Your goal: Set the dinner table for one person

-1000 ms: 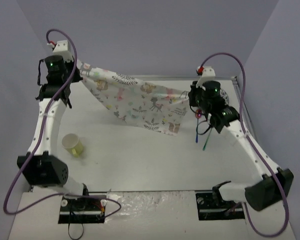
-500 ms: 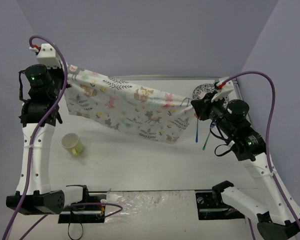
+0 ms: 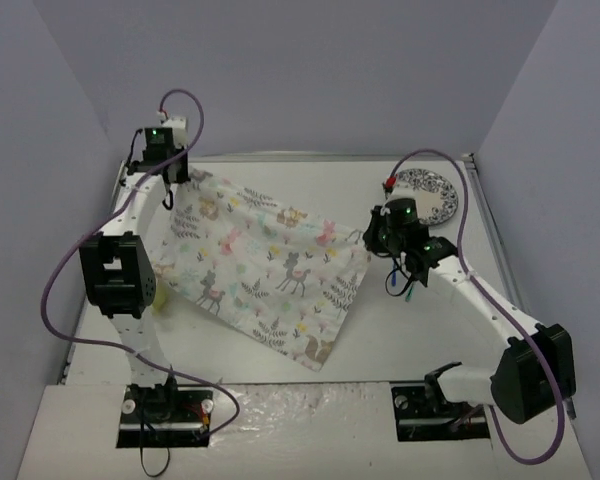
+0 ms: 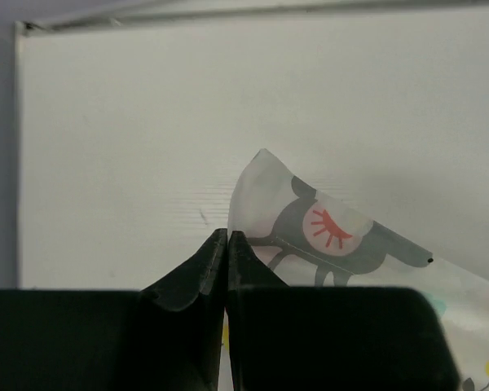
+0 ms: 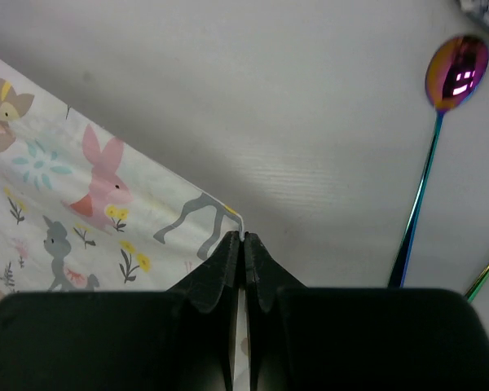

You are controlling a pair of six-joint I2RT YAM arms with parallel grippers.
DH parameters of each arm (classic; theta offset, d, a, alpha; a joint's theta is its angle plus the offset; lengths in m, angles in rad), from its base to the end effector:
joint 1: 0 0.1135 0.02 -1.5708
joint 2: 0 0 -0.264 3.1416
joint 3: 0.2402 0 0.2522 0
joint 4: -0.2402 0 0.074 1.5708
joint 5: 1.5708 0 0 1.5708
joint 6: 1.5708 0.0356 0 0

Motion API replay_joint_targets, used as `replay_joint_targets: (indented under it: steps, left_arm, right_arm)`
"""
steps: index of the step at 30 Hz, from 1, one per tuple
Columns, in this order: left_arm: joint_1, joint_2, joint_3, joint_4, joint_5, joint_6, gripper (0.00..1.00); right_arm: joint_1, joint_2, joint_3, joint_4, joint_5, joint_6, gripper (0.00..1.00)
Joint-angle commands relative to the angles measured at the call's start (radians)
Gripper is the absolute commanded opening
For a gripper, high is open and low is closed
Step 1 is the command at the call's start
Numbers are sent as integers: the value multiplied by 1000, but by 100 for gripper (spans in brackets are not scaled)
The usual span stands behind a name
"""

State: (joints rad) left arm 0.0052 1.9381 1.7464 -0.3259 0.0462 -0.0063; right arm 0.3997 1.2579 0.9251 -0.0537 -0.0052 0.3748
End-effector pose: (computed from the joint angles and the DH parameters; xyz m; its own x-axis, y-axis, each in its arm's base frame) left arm 0.4619 0.0008 0.3179 -0.4950 -0.0089 -0.8688 0.0318 0.9991 -0.0283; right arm 0.2683 0.1136 0.3000 -0.4672 0.2000 -0.8612 -0.2391 0.9092 0.3409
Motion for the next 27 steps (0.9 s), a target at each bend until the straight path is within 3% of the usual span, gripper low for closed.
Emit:
replay_joint_targets:
  steps: [1,11,15,20,22,24,27]
  left_arm:
    - [-23,153,175,93,-59,37,0]
    - [-57,496,516,38,-107,26,0]
    - [-61,588,654,29,-108,45,0]
    - [-78,612,692,53,-98,69,2]
    - [-80,597,675,48,-125,76,19]
    - [-80,573,648,48,-157,69,47]
    - [-80,481,579,78,-184,45,77]
  right_arm:
    - [-9,79,-55,71,161,83,0]
    - [-33,348,42,98,228,48,0]
    - [-43,442,90,96,254,49,0]
    - [-50,488,140,81,246,53,2]
    - [-51,489,145,69,249,59,16]
    - [-51,483,147,59,257,63,31]
    - [-51,449,152,58,253,49,53]
